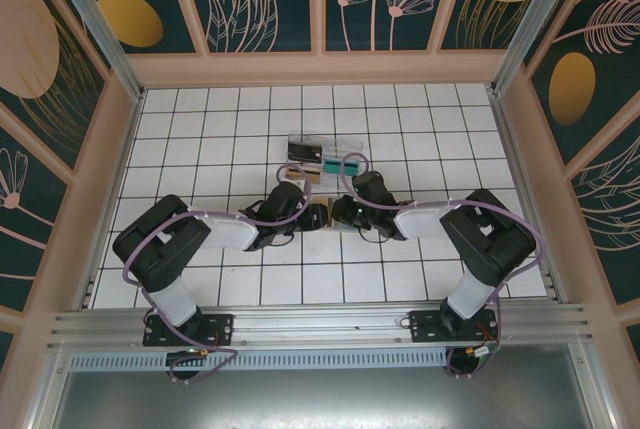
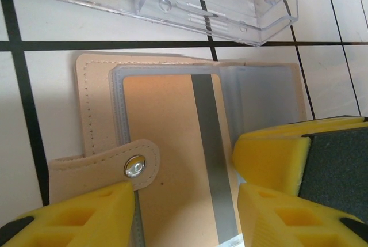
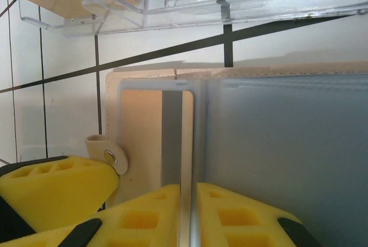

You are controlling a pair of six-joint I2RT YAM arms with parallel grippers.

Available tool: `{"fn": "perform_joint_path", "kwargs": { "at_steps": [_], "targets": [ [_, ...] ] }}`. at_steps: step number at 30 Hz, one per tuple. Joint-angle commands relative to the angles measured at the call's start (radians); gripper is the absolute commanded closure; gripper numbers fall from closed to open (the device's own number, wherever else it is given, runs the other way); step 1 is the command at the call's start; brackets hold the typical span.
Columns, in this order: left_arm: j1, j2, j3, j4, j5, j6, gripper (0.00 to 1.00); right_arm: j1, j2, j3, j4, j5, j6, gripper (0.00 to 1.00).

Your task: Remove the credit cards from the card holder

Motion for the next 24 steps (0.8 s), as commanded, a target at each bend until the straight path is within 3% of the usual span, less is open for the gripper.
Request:
{"fn": "perform_joint_path", "kwargs": {
  "at_steps": [1, 14, 18, 21, 24],
  "targets": [
    [-0.021, 0.013, 0.021, -0.069, -0.009, 0.012, 0.49, -0.005, 0.021, -0.014, 0.027, -0.026, 0.003, 0.84],
    [-0.03, 0.026, 0.036, -0.113, -0.051, 0.014, 0.51, -0.009, 0.006, -0.033, 0.038, -0.024, 0.01, 0.9],
    [-0.03, 0.046, 0.055, -0.152, -0.074, 0.008, 0.66, -0.015, -0.012, -0.047, 0.039, -0.022, 0.014, 0.94],
    [-0.03, 0.057, 0.063, -0.165, -0.083, 0.005, 0.84, -0.022, -0.022, -0.058, 0.041, -0.02, 0.013, 0.96],
    [-0.03, 0.062, 0.066, -0.176, -0.092, -0.002, 0.88, -0.03, -0.033, -0.069, 0.044, -0.023, 0.014, 0.99]
  ]
}}
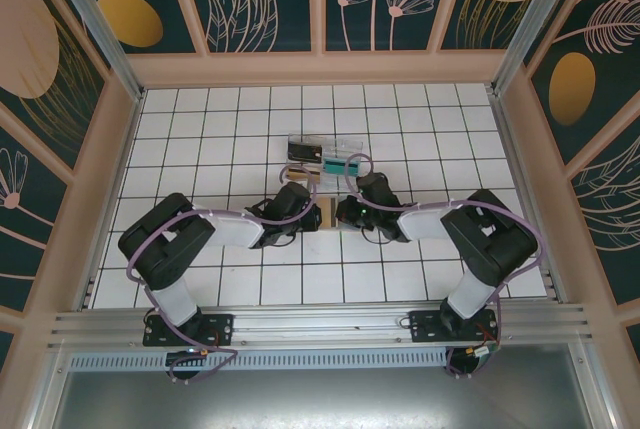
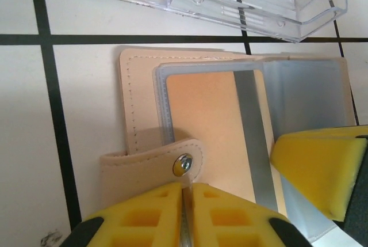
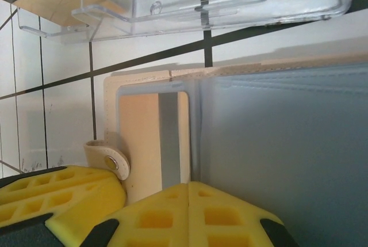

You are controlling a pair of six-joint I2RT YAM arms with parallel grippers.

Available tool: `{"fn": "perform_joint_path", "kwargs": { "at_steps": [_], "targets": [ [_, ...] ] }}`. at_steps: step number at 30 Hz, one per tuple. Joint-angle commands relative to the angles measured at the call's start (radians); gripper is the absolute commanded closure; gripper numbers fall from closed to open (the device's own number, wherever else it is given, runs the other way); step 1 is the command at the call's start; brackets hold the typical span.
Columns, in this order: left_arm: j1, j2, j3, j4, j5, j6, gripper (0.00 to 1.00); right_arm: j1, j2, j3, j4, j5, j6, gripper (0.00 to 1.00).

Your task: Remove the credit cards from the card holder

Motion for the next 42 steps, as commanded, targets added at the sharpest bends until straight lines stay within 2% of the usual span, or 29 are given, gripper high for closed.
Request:
{"fn": "perform_joint_path", "kwargs": {
  "at_steps": [1, 6, 21, 33, 38, 42],
  "targets": [
    [-0.009, 0.034, 0.012, -0.073, -0.003, -0.005, 0.91, -0.009, -0.024, -0.029, -0.004, -0.006, 0.006, 1.0],
    [-0.009, 0.035, 0.012, -0.081, -0.007, -0.004, 0.99, -0.021, -0.045, -0.04, -0.01, -0.003, 0.004, 1.0],
    [-0.009, 0.03, 0.012, -0.089, -0.014, -0.004, 1.0, -0.054, -0.097, -0.064, -0.036, 0.001, -0.009, 1.0],
    [-0.009, 0.021, 0.013, -0.088, -0.008, 0.001, 1.0, -0.087, -0.157, -0.138, 0.013, -0.027, -0.01, 1.0],
    [-0.008, 0.027, 0.016, -0.085, 0.0, 0.0, 1.0, -0.09, -0.138, -0.137, 0.06, -0.067, -0.003, 0.82],
    [-0.009, 0.027, 0.017, -0.082, 0.005, 0.0, 1.0, -0.092, -0.108, -0.127, 0.089, -0.09, 0.006, 0.81]
  ]
}}
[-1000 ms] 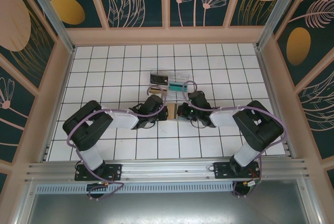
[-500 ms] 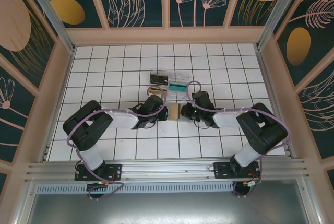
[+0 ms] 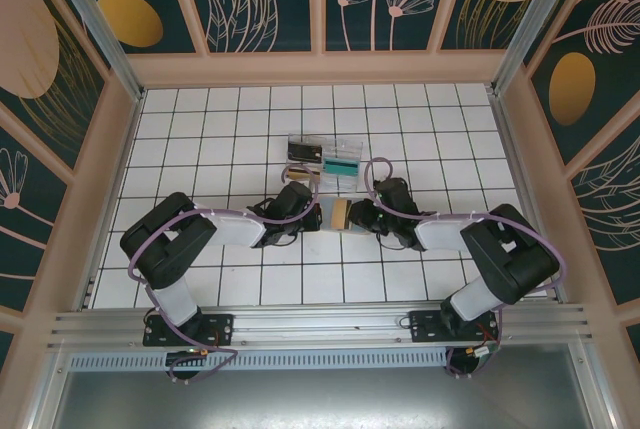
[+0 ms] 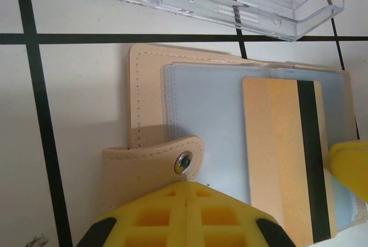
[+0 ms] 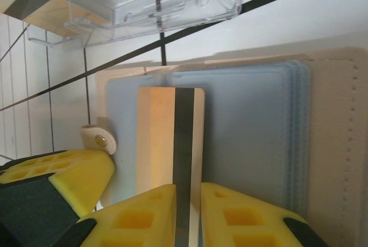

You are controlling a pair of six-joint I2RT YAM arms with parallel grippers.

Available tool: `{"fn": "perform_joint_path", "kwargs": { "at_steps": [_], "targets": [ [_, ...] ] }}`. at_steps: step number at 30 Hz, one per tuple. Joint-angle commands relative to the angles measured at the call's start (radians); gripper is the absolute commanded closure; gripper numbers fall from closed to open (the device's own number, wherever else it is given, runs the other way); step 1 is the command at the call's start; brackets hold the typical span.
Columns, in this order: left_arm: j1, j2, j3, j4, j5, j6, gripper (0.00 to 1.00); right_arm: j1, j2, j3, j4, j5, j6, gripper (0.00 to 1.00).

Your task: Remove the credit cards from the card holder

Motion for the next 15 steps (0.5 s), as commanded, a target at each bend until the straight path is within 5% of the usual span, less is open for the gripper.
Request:
{"fn": "perform_joint_path", "kwargs": {
  "at_steps": [1, 15],
  "targets": [
    [-0.004, 0.018, 0.005, -0.076, 0.004, 0.006, 1.0, -0.01, 0.029, 0.005, 0.06, -0.04, 0.008, 0.81],
    [-0.004, 0.02, 0.008, -0.073, 0.011, 0.009, 1.0, -0.007, 0.096, 0.036, 0.087, -0.071, 0.016, 0.82]
  ]
}}
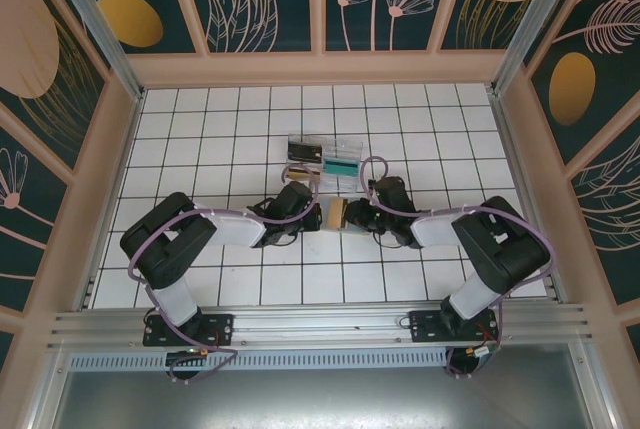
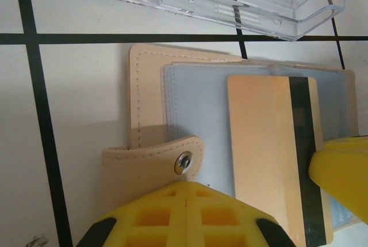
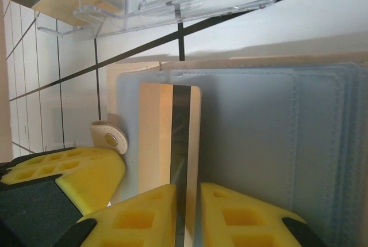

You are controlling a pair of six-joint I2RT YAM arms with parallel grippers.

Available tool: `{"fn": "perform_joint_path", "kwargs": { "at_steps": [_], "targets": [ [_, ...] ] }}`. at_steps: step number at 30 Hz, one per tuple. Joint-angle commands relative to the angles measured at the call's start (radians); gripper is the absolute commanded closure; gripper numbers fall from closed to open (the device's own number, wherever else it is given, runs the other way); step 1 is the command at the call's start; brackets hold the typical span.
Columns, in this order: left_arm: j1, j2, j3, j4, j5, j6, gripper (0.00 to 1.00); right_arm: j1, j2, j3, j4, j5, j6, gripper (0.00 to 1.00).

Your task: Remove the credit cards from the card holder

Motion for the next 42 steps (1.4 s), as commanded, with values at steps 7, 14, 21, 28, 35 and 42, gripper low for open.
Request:
{"fn": "perform_joint_path", "kwargs": {
  "at_steps": [7, 14, 21, 28, 35, 42],
  "targets": [
    [-0.004, 0.018, 0.003, -0.075, 0.003, 0.012, 1.0, -0.015, -0.005, -0.001, 0.002, 0.011, 0.01, 1.0],
    [-0.004, 0.018, 0.002, -0.078, -0.003, 0.011, 1.0, -0.057, -0.1, -0.068, -0.035, 0.03, 0.001, 1.0],
    [-0.004, 0.003, -0.001, -0.082, -0.006, 0.013, 1.0, -0.117, -0.234, -0.137, -0.093, 0.037, -0.017, 1.0],
    [-0.004, -0.03, 0.002, -0.094, -0.011, 0.018, 0.99, -0.143, -0.422, -0.145, -0.203, 0.066, -0.076, 1.0],
    [-0.004, -0.205, -0.005, -0.135, -0.073, 0.007, 0.44, -0.138, -0.544, -0.062, -0.31, 0.053, -0.2, 1.0],
    [-0.004, -0.489, -0.099, -0.2, -0.283, -0.032, 0.02, -0.059, -0.514, 0.072, -0.373, 0.086, -0.404, 1.0]
  ]
}}
